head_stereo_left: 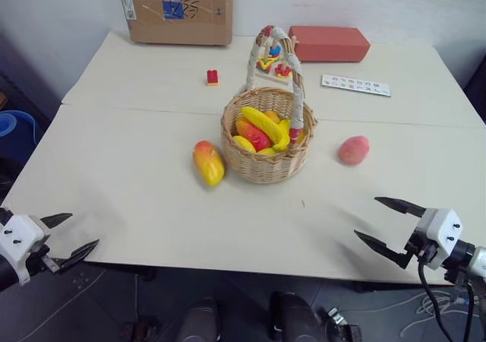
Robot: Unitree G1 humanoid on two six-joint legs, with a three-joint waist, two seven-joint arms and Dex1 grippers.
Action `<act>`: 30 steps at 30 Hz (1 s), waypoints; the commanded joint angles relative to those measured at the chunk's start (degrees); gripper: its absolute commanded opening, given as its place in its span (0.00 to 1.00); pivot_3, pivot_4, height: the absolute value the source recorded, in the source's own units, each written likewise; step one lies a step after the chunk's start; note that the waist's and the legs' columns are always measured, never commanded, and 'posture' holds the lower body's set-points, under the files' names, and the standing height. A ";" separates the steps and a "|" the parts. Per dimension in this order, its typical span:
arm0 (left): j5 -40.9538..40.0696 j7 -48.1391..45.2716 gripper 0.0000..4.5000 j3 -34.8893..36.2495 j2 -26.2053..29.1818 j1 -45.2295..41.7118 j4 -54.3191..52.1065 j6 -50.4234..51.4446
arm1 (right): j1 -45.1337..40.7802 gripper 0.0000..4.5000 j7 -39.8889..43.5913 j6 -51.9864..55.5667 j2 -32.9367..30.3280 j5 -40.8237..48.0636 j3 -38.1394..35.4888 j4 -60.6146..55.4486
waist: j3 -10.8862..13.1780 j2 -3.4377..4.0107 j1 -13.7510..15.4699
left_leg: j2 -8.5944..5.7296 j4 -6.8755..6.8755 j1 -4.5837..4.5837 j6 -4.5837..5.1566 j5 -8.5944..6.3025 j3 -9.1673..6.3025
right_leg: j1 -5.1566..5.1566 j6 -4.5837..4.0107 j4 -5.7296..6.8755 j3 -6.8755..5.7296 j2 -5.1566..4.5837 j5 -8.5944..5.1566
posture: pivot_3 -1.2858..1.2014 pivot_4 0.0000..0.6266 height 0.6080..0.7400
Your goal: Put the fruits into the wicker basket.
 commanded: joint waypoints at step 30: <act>-7.21 6.65 1.00 -31.80 -6.86 -51.21 -1.26 46.97 | -7.37 0.99 -4.65 9.38 6.10 15.33 5.04 -16.15 | -0.12 0.04 0.93 | -0.26 0.80 -0.13 0.05 -0.29 0.00 | -0.02 0.01 0.54 -0.10 0.13 0.00 | 0.52 0.24 1.00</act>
